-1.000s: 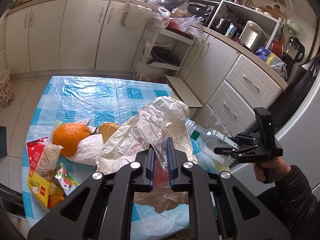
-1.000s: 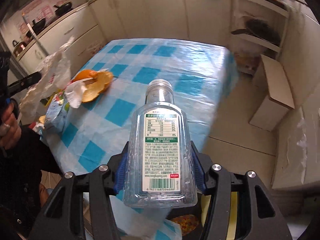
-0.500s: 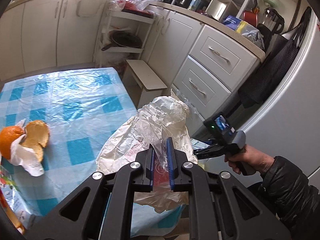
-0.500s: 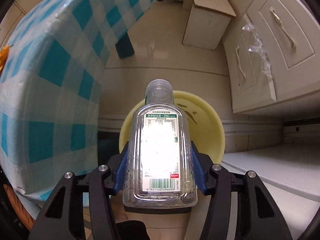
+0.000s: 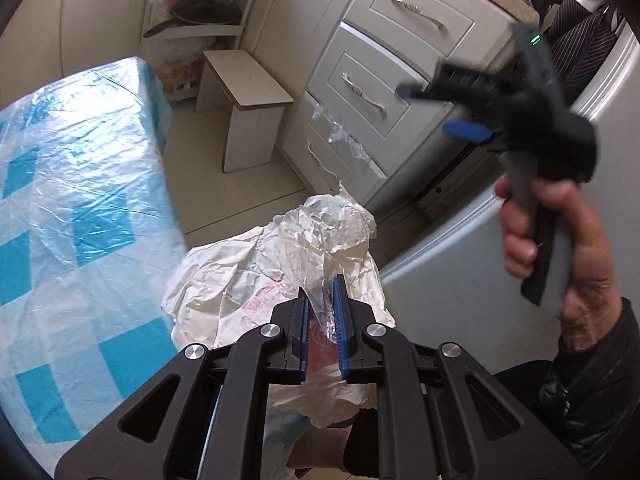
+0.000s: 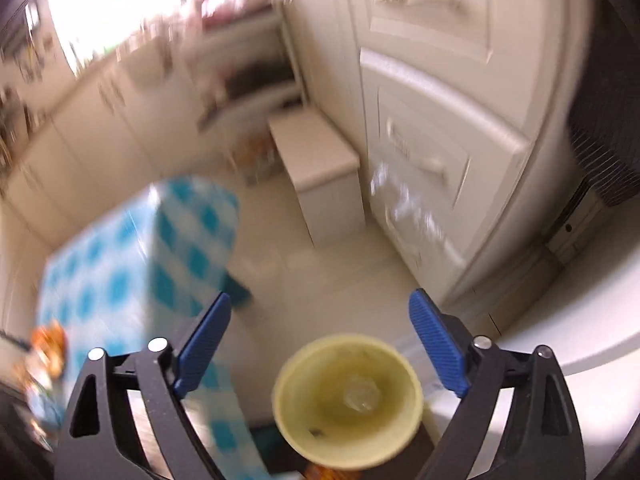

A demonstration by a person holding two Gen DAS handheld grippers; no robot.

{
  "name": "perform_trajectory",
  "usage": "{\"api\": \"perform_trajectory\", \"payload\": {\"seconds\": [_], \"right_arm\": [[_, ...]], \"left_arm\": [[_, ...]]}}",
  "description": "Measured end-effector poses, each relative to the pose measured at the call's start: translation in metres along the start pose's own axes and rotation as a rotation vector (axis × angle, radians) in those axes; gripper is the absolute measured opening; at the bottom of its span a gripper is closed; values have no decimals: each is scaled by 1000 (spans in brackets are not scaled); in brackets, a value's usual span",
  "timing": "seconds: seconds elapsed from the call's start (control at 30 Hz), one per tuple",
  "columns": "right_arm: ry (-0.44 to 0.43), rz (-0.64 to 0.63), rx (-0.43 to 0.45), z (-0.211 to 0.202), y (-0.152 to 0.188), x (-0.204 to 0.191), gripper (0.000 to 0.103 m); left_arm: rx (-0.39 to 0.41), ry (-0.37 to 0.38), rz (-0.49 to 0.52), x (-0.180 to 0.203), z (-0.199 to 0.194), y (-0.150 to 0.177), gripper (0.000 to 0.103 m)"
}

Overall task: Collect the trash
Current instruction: 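Carry the bottle to the yellow bucket and open the right tool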

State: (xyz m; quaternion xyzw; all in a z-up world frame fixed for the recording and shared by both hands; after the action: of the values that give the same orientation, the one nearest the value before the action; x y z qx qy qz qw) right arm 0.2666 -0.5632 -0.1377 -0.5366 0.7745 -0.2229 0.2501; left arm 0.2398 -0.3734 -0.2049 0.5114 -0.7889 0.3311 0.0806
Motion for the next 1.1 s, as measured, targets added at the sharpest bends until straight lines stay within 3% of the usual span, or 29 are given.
{"api": "perform_trajectory", "payload": {"seconds": [0.1,0.23,0.3,0.37,0.43,0.5,0.7,0.87,1.0,1.1], "right_arm": [[-25,22,126,-28,-18,-9,91],[-38,-16,163,-32,-28,-26,91],[-41,-28,161,-29,-31,-31,91],[-53,-27,160,-28,-35,-35,91],[-60,-24,172,-34,-39,-42,91],[-69,-27,193,-39,-42,-50,91],[-96,-20,300,-57,-49,-73,91],[-130,-59,326,-62,-53,-108,93],[-147,-147,318,-58,-50,-147,93],[-160,-228,317,-56,-45,-177,93]], "left_arm": [[-45,-11,-8,12,38,1,10],[-117,-48,-31,23,93,1,11],[-151,-67,-31,27,114,1,18],[-167,-92,-27,30,127,0,37],[-158,-105,-25,33,128,-2,47],[-144,-99,-15,35,119,-5,50],[-14,-145,24,17,48,-18,60],[119,-223,9,-27,-48,-14,68],[249,-353,-30,-82,-140,-7,77],[339,-499,-106,-139,-212,3,83]]}}
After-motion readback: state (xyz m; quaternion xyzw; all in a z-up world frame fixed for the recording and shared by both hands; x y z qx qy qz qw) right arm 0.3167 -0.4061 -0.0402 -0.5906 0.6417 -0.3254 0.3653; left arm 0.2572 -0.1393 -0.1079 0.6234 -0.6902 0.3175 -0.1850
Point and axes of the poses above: each gripper's, at about its wrist camera, not at the fingertips, and z roughly the way its jaws point, x to its right, y to its underside, the point moved 7 cm from there along z, roughly the way its jaws point, and after that the axes turned 7 degrees about -z, right-handed, at the moved point
